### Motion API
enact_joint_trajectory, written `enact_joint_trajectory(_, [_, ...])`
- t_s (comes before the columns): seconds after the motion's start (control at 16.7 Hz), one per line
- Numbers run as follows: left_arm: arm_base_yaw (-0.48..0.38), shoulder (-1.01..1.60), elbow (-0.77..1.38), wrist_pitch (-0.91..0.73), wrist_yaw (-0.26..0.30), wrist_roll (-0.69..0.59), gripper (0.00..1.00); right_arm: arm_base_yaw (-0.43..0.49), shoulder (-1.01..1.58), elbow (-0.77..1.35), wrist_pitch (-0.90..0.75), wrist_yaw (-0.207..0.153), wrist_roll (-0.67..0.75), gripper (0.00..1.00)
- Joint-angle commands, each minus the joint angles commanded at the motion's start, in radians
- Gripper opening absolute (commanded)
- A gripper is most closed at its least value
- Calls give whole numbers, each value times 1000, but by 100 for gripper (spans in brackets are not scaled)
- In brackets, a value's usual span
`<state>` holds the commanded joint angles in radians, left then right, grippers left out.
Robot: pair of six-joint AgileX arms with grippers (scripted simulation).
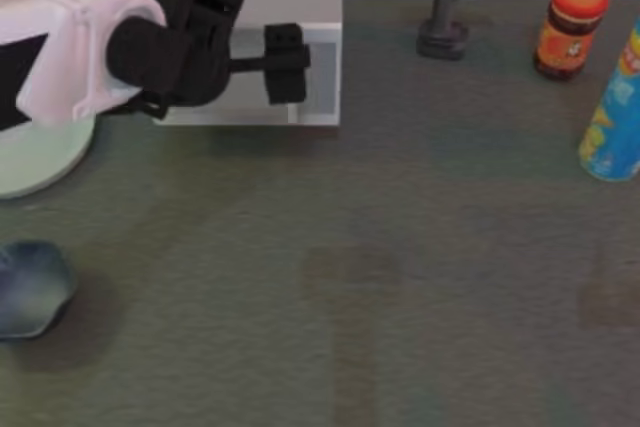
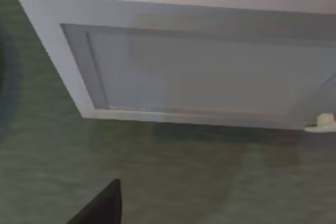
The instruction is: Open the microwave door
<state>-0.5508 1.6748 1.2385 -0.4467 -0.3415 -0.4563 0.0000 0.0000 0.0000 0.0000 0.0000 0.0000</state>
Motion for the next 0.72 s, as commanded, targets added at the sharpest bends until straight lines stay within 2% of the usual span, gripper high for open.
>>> enact_joint_trajectory(0.3, [-82,214,194,-51,-46,-75,100,0,0,0,0,0,0,100])
enact_joint_trajectory(0.72, [-85,236,216,-51,-49,-81,100,0,0,0,0,0,0,100])
